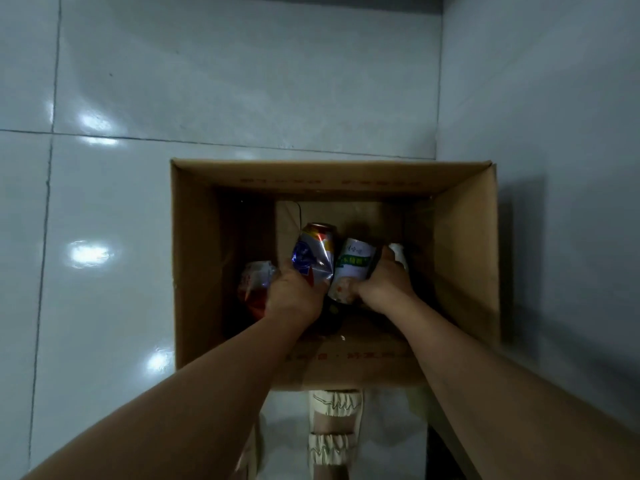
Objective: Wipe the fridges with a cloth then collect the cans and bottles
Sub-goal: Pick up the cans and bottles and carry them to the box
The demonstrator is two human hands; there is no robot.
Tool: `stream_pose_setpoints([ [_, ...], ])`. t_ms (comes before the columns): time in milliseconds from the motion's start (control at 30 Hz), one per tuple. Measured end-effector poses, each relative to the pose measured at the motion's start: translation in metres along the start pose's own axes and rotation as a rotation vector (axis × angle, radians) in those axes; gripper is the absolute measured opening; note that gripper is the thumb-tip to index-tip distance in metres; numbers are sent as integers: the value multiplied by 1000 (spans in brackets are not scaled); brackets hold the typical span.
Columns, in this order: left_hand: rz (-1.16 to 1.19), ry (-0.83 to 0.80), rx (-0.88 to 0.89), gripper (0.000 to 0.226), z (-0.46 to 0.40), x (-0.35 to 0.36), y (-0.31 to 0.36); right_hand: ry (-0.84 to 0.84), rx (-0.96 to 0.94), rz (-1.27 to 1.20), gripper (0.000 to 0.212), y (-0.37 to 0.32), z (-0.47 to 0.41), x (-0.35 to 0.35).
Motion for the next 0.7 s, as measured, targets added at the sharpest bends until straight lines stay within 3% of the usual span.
stream_pose_setpoints([
  [167, -45, 13, 75, 59, 61, -57, 24, -26, -14, 8, 91, -29, 69, -32],
  [400, -35, 41, 216, 59, 170, -160, 68, 15, -115, 19, 82, -100, 194, -96],
  [533, -11, 52, 314, 61, 236, -223, 89, 40, -170, 16, 92, -141, 275, -132],
  [700, -49, 86, 370, 58, 320, -303, 104, 112, -266, -25, 88, -187, 380, -170],
])
Point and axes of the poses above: each hand's wrist, its own z-axis away from the middle knuckle, its own x-axis out of the palm, y = z × x, the point moved 10 cm from there along -z, towards the middle knuckle, and after that the axes turned 1 degree about -y, right-handed, at the moved point
